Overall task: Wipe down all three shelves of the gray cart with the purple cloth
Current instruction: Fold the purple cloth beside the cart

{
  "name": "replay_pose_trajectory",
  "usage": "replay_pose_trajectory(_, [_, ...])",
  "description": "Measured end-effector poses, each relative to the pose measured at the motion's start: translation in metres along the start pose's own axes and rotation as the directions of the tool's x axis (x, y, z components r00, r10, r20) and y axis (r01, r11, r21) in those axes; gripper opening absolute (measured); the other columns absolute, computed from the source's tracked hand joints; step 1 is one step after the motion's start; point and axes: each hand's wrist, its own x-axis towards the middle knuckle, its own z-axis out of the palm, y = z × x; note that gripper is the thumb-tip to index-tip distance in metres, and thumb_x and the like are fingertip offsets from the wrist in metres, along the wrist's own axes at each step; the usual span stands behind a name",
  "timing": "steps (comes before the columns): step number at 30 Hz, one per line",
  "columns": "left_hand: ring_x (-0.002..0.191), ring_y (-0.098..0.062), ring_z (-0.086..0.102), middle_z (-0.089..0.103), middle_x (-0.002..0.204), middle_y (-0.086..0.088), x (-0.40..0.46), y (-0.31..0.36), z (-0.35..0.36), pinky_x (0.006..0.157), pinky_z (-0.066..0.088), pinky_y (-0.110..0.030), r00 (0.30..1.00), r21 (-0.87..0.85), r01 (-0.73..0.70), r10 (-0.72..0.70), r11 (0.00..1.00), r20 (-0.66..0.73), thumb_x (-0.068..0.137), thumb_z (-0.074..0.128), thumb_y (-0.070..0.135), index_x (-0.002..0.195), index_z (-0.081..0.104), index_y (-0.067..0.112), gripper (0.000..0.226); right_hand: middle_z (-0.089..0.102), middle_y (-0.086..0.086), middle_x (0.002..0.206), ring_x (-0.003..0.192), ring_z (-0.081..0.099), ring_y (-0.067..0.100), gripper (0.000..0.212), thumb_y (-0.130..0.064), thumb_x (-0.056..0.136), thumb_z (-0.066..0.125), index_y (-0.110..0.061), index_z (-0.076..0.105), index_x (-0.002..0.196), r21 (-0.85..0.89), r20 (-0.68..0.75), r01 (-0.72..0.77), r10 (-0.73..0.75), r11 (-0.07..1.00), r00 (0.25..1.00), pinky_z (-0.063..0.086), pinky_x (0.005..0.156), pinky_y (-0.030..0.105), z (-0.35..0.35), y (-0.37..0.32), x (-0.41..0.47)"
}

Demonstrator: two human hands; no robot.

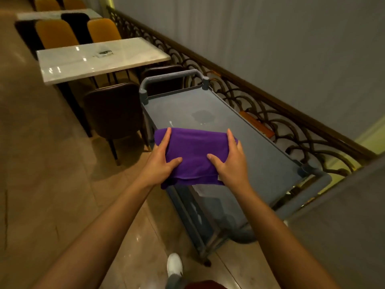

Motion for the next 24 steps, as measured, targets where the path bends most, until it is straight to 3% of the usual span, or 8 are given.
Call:
replay_pose_trajectory(7, [0.145, -0.032, 0.030, 0.009, 0.164, -0.002, 0.113, -0.035, -0.034, 0.112, 0.039, -0.055, 0.997, -0.019, 0.031, -0.030, 0.999, 0.076, 0.090, 0.070, 0.040, 0.152, -0.001, 0.056, 0.096, 0.033, 0.010, 0.161, 0.143, 0.039, 0.029, 0.090, -0.035, 0.091, 0.072, -0.031, 0.015, 0.160, 0.054, -0.052, -0.031, 0.034, 0.998, 0.998, 0.043, 0.107, 0.040, 0.041, -0.027, 0.082])
replay_pose_trajectory(11, [0.142, -0.033, 0.032, 0.010, 0.163, 0.007, 0.155, -0.053, -0.033, 0.099, 0.050, -0.045, 0.967, -0.191, 0.139, -0.091, 0.972, 0.237, 0.078, 0.076, 0.052, 0.139, 0.012, 0.073, 0.091, 0.041, 0.006, 0.154, 0.135, 0.047, 0.023, 0.080, -0.026, 0.096, 0.067, -0.030, 0.019, 0.160, 0.059, -0.078, 0.024, -0.019, 0.998, 0.997, 0.047, 0.105, 0.036, 0.038, -0.056, 0.118])
replay_pose_trajectory(14, [0.143, -0.031, 0.033, 0.015, 0.162, 0.008, 0.184, -0.070, -0.024, 0.100, 0.051, -0.044, 0.912, -0.253, 0.196, -0.081, 0.948, 0.402, 0.073, 0.081, 0.052, 0.141, 0.018, 0.069, 0.094, 0.044, 0.006, 0.152, 0.127, 0.054, 0.020, 0.076, -0.022, 0.098, 0.064, -0.031, 0.021, 0.160, 0.022, -0.034, 0.020, -0.019, 1.000, 0.999, 0.056, 0.099, 0.038, 0.043, -0.071, 0.144])
replay_pose_trajectory(16, [0.143, -0.030, 0.034, 0.018, 0.162, 0.007, 0.207, -0.079, -0.024, 0.102, 0.050, -0.045, 0.885, -0.269, 0.205, -0.061, 0.941, 0.461, 0.074, 0.081, 0.051, 0.146, 0.019, 0.062, 0.096, 0.042, 0.006, 0.152, 0.112, 0.055, 0.009, 0.075, -0.022, 0.098, 0.063, -0.034, 0.022, 0.159, 0.020, -0.012, -0.041, 0.042, 0.999, 0.999, 0.058, 0.087, 0.029, 0.047, -0.075, 0.158])
replay_pose_trajectory(18, [0.144, -0.029, 0.033, 0.018, 0.163, 0.008, 0.233, -0.090, -0.029, 0.105, 0.049, -0.047, 0.847, -0.252, 0.202, -0.039, 0.947, 0.531, 0.075, 0.080, 0.051, 0.149, 0.017, 0.060, 0.097, 0.040, 0.004, 0.154, 0.095, 0.052, -0.001, 0.074, -0.022, 0.098, 0.064, -0.039, 0.023, 0.158, -0.002, -0.016, -0.106, 0.106, 0.994, 0.994, 0.051, 0.073, 0.012, 0.054, -0.080, 0.170])
replay_pose_trajectory(21, [0.139, -0.030, 0.041, 0.019, 0.162, 0.006, 0.266, -0.103, -0.045, 0.101, 0.052, -0.042, 0.710, -0.145, 0.037, 0.076, 0.989, 0.700, 0.078, 0.077, 0.052, 0.153, 0.010, 0.053, 0.100, 0.039, -0.002, 0.155, 0.106, 0.050, 0.000, 0.072, -0.020, 0.095, 0.066, -0.039, 0.031, 0.155, 0.018, -0.035, -0.165, 0.165, 0.986, 0.986, 0.045, 0.072, 0.003, 0.063, -0.093, 0.182])
replay_pose_trajectory(23, [0.123, -0.025, 0.053, 0.027, 0.159, 0.002, 0.299, -0.107, -0.068, 0.091, 0.054, -0.031, 0.573, 0.016, -0.258, 0.140, 0.966, 0.808, 0.079, 0.072, 0.060, 0.153, 0.012, 0.054, 0.096, 0.041, -0.012, 0.147, 0.124, 0.048, 0.011, 0.069, -0.016, 0.093, 0.068, -0.038, 0.039, 0.152, 0.117, -0.045, -0.240, 0.247, 0.964, 0.968, 0.048, 0.086, 0.014, 0.071, -0.106, 0.190])
replay_pose_trajectory(24, [0.118, -0.022, 0.053, 0.031, 0.157, 0.000, 0.317, -0.104, -0.081, 0.093, 0.053, -0.034, 0.541, 0.098, -0.386, 0.140, 0.917, 0.829, 0.076, 0.068, 0.069, 0.151, 0.016, 0.055, 0.093, 0.042, -0.016, 0.143, 0.127, 0.047, 0.012, 0.068, -0.015, 0.092, 0.069, -0.039, 0.043, 0.150, 0.162, -0.041, -0.271, 0.281, 0.949, 0.959, 0.048, 0.093, 0.021, 0.072, -0.112, 0.193])
